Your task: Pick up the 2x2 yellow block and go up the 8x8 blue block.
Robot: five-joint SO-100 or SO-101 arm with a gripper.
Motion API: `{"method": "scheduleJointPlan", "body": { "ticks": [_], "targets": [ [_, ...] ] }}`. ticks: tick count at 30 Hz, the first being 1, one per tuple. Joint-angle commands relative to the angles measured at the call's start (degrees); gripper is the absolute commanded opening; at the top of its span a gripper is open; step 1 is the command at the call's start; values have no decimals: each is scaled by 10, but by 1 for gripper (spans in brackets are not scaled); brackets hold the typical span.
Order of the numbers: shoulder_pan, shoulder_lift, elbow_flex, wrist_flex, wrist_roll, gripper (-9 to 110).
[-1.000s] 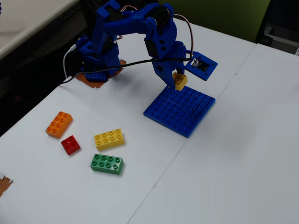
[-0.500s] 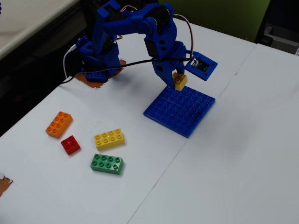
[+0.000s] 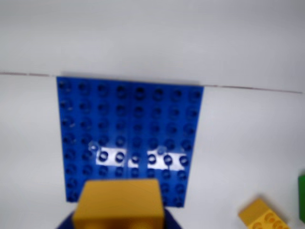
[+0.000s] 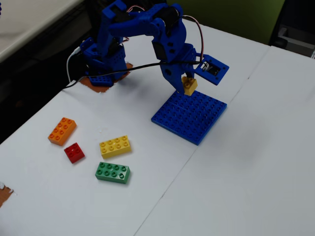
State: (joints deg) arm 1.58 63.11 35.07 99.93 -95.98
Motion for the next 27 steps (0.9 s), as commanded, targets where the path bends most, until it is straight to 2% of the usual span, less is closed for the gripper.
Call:
{"method": "scheduleJointPlan", "body": {
  "ticks": [1,27],
  "targets": [
    [-4,15,-5,5,1,8],
    [-4,19,2,5,-5,8]
  ]
}}
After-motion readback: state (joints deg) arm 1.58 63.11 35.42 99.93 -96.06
